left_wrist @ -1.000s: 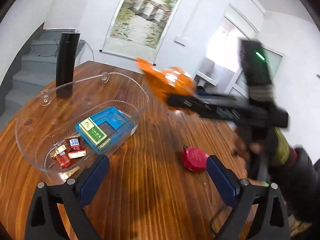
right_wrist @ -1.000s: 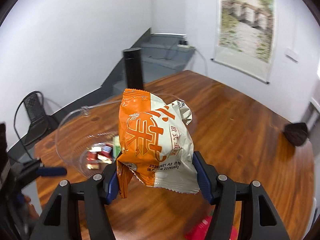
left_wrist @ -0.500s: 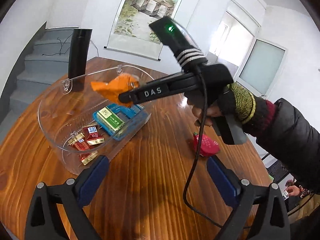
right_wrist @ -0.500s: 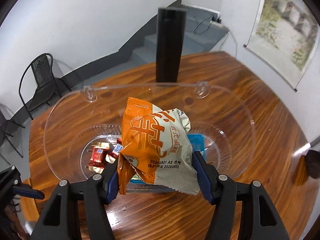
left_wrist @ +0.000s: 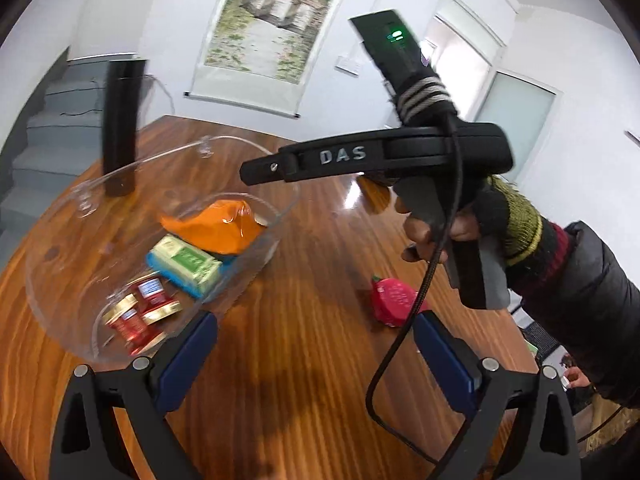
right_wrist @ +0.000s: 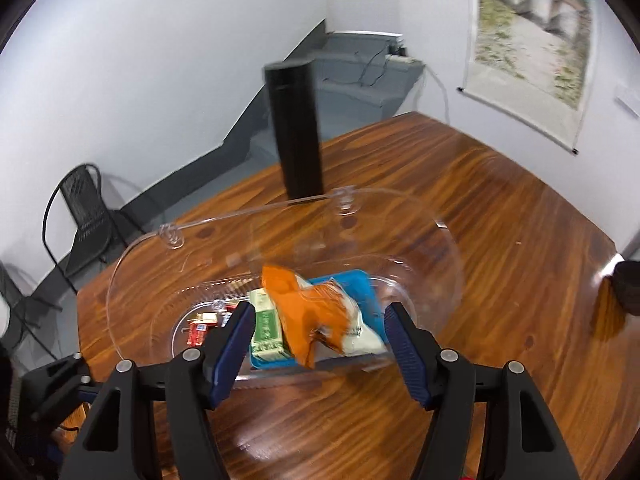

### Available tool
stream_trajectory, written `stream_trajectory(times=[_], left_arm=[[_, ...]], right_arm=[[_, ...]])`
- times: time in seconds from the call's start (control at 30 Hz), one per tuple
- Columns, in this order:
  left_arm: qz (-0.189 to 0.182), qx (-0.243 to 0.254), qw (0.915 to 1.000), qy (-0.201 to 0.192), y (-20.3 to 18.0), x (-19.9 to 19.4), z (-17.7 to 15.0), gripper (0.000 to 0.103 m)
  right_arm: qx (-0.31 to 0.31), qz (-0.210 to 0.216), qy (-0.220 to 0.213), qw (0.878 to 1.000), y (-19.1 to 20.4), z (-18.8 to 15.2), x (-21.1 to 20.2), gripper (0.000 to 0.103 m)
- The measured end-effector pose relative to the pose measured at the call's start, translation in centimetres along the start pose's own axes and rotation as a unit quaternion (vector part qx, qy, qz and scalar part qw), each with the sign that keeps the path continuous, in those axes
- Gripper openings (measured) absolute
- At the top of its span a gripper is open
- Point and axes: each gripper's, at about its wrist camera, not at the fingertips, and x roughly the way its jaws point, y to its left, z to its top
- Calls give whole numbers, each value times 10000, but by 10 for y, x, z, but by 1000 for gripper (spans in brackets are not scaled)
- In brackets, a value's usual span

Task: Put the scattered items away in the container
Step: 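Lower the snack bag into the container and open the right tool, then move the left tool to the red pouch and close on it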

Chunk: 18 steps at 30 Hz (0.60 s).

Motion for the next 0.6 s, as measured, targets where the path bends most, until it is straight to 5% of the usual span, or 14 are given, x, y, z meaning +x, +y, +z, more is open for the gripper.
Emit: stream_trajectory(times=[0.23, 0.33, 0.6], left_arm=[[-522, 308, 9977, 300, -25, 37, 9, 103], [-1196, 185, 9907, 617, -32, 57, 8, 103], [-1602, 979, 9756, 1137, -80, 105, 8, 103]], right_arm=[[655, -462, -250, 9965, -51, -45, -58, 68], [1033, -727, -312, 9915, -77, -75, -83, 68], [1898, -1986, -148, 9614, -137, -171, -140, 68]])
